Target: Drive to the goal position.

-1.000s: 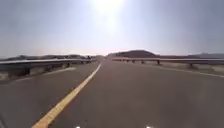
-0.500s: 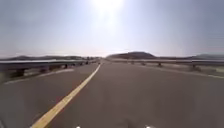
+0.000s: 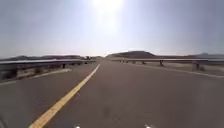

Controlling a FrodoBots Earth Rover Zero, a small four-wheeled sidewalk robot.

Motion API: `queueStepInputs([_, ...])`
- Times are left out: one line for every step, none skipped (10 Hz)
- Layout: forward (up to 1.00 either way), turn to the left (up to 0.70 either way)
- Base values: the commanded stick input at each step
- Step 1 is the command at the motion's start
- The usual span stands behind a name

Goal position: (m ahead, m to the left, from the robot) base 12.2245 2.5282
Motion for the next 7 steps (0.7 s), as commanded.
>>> queueStepInputs([0.7, 0.0])
queueStepInputs([0.7, 0.0])
queueStepInputs([0.7, 0.0])
queueStepInputs([0.7, 0.0])
queueStepInputs([0.7, 0.0])
queueStepInputs([0.7, 0.0])
queueStepInputs([0.7, 0.0])
